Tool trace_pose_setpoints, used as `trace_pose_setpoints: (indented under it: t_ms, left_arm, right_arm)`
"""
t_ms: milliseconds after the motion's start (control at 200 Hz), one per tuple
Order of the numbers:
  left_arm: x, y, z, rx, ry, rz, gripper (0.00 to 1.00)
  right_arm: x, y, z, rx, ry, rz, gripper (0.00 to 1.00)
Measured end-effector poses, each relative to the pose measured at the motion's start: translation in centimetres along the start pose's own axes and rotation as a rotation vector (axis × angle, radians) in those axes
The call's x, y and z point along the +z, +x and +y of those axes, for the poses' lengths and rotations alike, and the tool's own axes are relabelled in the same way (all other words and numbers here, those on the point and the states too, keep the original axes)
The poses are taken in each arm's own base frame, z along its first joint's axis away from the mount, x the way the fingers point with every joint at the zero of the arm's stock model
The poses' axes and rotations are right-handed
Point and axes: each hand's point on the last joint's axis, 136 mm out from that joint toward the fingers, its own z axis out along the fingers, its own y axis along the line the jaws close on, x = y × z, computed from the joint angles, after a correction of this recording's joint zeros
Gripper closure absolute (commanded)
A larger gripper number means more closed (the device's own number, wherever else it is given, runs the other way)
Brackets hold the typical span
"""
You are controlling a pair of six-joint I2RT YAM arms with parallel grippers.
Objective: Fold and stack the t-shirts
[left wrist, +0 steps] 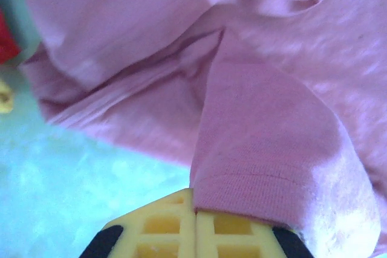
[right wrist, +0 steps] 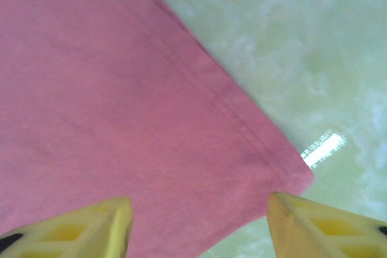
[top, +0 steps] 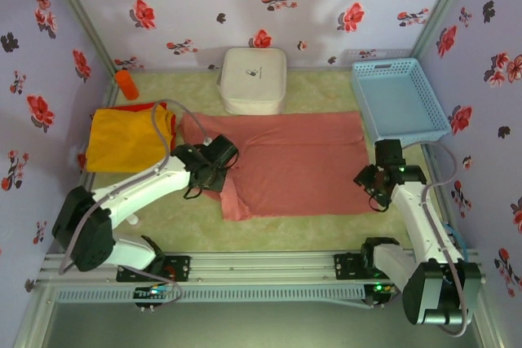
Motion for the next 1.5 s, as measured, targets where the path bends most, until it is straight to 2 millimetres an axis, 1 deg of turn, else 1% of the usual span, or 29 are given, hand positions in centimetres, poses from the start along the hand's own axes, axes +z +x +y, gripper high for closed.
trace_pose_setpoints:
  t_ms: [45, 170, 275, 315, 450, 640, 660, 745, 800, 825, 845, 900, 1010, 1140, 1310, 1415, 1500]
  left_arm:
    - [-0.5, 0.6, 0.5, -0.016, -0.013, 0.008, 1.00]
    - [-2.0, 2.5, 1.7, -0.060, -0.033, 0.020, 1.00]
    - [-3.1, 3.7, 2.2, -0.093, -0.031, 0.018, 1.00]
    - [-3.3, 4.2, 2.2, -0.103, -0.031, 0.018, 1.00]
    - [-3.7, 5.5, 2.1, -0.104, -0.049, 0.040, 1.00]
    - [-4.0, 7.4, 1.5, -0.089, -0.076, 0.062, 1.00]
    - [-4.0, 7.6, 1.6, -0.093, -0.081, 0.065, 1.00]
    - [-4.0, 8.3, 1.9, -0.108, -0.099, 0.075, 1.00]
    - [-4.3, 8.4, 2.2, -0.118, -0.101, 0.075, 1.00]
    - [-4.4, 8.4, 2.3, -0.122, -0.100, 0.072, 1.00]
    - [-4.6, 8.4, 2.4, -0.126, -0.101, 0.070, 1.00]
    - [-5.1, 8.1, 2.6, -0.129, -0.103, 0.063, 1.00]
    - [-6.7, 6.6, 2.5, -0.149, -0.087, 0.037, 1.00]
    - [-8.2, 4.6, 3.0, -0.181, -0.082, 0.015, 1.00]
    - [-8.5, 2.7, 4.8, -0.215, -0.111, 0.026, 1.00]
    - [-8.6, 1.3, 5.5, -0.225, -0.111, 0.027, 1.00]
    - [-8.7, -0.3, 5.6, -0.223, -0.107, 0.017, 1.00]
  right_arm:
    - [0.4, 0.4, -0.6, 0.021, 0.016, 0.008, 0.48]
    - [1.9, 2.1, -2.4, 0.085, 0.064, 0.047, 0.56]
    - [3.1, 3.0, -3.5, 0.131, 0.086, 0.069, 0.63]
    - [3.5, 3.2, -3.7, 0.142, 0.089, 0.077, 0.64]
    - [4.6, 3.5, -3.8, 0.159, 0.088, 0.092, 0.66]
    - [5.0, 2.6, -3.1, 0.166, 0.058, 0.072, 0.74]
    - [5.0, 2.6, -3.0, 0.165, 0.056, 0.072, 0.75]
    - [5.1, 2.4, -2.9, 0.161, 0.049, 0.066, 0.90]
    - [5.2, 2.3, -2.7, 0.150, 0.043, 0.064, 0.91]
    - [5.2, 2.2, -2.7, 0.149, 0.042, 0.065, 0.93]
    - [5.2, 2.2, -2.7, 0.148, 0.042, 0.065, 0.97]
    - [5.3, 2.3, -2.7, 0.139, 0.044, 0.069, 1.00]
    - [5.1, 2.1, -2.6, 0.130, 0.041, 0.067, 1.00]
    - [3.8, 1.0, -1.8, 0.116, 0.011, 0.035, 1.00]
    - [2.1, -1.4, 0.1, 0.085, -0.032, -0.011, 1.00]
    - [2.0, -2.2, 0.8, 0.066, -0.031, -0.006, 1.00]
    - [2.1, -2.8, 1.5, 0.053, -0.027, 0.005, 1.00]
